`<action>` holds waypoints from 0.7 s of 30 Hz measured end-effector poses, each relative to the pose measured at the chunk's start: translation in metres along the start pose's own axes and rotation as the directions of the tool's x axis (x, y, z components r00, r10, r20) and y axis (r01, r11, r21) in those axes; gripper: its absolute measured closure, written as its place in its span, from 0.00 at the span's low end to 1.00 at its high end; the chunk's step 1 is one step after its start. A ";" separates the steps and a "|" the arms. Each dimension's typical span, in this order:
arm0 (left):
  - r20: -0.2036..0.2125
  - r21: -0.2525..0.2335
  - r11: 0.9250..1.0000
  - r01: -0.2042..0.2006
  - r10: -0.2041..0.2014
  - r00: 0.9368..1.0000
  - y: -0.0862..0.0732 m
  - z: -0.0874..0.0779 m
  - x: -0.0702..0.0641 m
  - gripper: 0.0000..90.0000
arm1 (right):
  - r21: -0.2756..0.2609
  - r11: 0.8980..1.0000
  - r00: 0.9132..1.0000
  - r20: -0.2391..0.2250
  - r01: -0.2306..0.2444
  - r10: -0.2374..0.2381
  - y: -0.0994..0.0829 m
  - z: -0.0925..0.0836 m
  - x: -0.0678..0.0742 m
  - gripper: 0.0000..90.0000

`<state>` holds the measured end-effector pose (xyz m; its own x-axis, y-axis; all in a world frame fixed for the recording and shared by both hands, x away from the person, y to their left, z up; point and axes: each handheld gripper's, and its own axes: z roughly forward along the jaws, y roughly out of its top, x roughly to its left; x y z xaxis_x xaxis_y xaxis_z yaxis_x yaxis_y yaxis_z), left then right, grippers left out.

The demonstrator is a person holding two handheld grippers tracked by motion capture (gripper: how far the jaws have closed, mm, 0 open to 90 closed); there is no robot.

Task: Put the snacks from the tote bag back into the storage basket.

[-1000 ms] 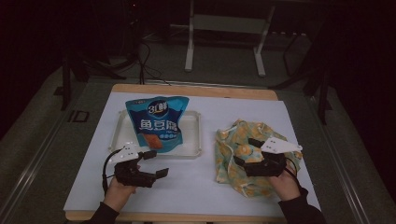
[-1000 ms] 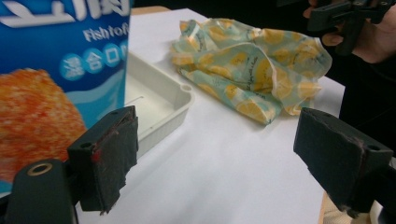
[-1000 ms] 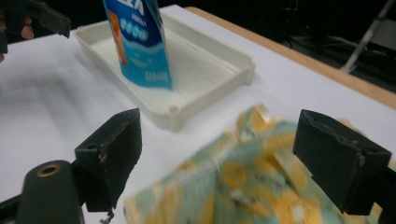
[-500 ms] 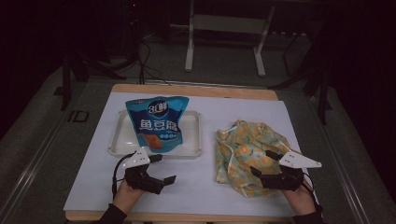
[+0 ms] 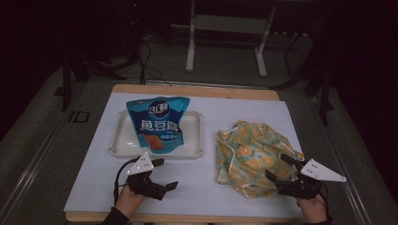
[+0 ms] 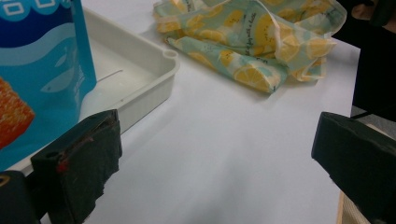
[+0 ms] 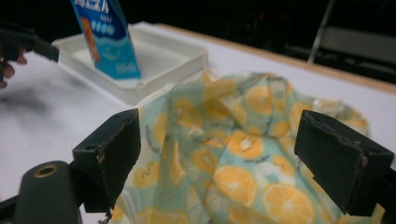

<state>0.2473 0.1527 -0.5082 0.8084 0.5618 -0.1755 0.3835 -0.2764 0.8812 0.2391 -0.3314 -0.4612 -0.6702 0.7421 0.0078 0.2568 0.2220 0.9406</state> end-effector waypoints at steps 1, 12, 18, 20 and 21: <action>-0.004 -0.004 1.000 0.003 -0.003 1.000 -0.001 -0.001 0.000 0.03 | -0.008 1.000 1.000 0.003 0.001 -0.001 0.000 -0.001 -0.001 0.16; -0.021 -0.023 0.999 0.021 -0.022 1.000 -0.006 -0.006 0.006 0.03 | -0.078 0.997 0.997 0.071 0.018 -0.013 -0.005 -0.003 -0.007 0.16; -0.024 -0.015 1.000 0.017 -0.017 1.000 -0.007 -0.005 0.007 0.03 | -0.082 0.996 0.997 0.069 0.022 -0.017 -0.007 -0.002 -0.009 0.16; -0.023 -0.014 1.000 0.015 -0.016 1.000 -0.007 -0.005 0.006 0.03 | -0.074 0.997 0.998 0.066 0.024 -0.019 -0.008 0.000 -0.009 0.16; -0.024 -0.014 1.000 0.014 -0.014 1.000 -0.007 -0.005 0.006 0.03 | -0.076 0.997 0.997 0.068 0.027 -0.022 -0.008 0.000 -0.008 0.16</action>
<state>0.2471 0.1621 -0.5130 0.7920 0.5842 -0.1775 0.3882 -0.2573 0.8849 0.2425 -0.3395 -0.4687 -0.6270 0.7782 -0.0356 0.1853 0.1933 0.9635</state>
